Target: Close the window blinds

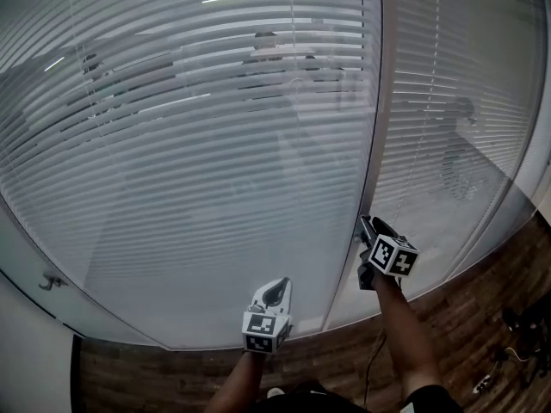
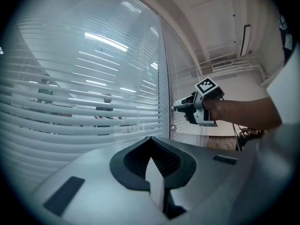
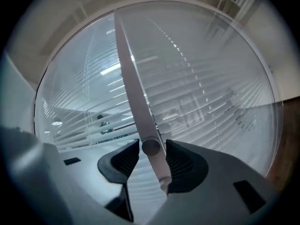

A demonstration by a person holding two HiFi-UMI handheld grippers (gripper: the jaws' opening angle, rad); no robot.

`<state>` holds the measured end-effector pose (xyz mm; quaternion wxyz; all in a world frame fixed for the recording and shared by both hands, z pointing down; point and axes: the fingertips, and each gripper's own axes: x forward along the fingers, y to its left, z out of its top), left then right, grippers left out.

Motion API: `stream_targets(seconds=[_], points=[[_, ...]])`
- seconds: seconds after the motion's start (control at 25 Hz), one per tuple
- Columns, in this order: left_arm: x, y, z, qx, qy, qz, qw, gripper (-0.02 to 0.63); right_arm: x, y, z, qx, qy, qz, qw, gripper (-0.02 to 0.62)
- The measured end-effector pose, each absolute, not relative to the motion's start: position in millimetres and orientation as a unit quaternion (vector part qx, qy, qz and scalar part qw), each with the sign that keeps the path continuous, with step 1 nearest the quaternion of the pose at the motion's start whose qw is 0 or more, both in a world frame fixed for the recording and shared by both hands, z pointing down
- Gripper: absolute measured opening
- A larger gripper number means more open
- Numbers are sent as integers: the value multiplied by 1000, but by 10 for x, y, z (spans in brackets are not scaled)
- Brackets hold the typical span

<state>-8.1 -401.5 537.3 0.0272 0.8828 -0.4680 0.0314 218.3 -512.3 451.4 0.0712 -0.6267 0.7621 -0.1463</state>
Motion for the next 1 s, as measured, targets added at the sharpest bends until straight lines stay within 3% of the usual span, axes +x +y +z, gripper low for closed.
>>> stream_targets(seconds=[0.24, 0.28, 0.52, 0.72, 1.0], points=[[-129, -4000, 5367, 882, -469, 31, 22, -5, 2125, -5195, 4621, -589, 762, -233, 133, 166], [-131, -3997, 5372, 882, -470, 31, 22, -5, 2120, -5200, 4618, -585, 763, -239, 138, 140], [-163, -3978, 5379, 881, -471, 30, 29, -5, 2119, -5189, 4624, -584, 770, -226, 124, 126], [-180, -3977, 5360, 880, -472, 35, 31, -5, 2091, -5187, 4576, -603, 781, -152, 61, 126], [-173, -4001, 5368, 881, -471, 35, 24, -5, 2024, -5157, 4529, -627, 768, 46, -118, 126]])
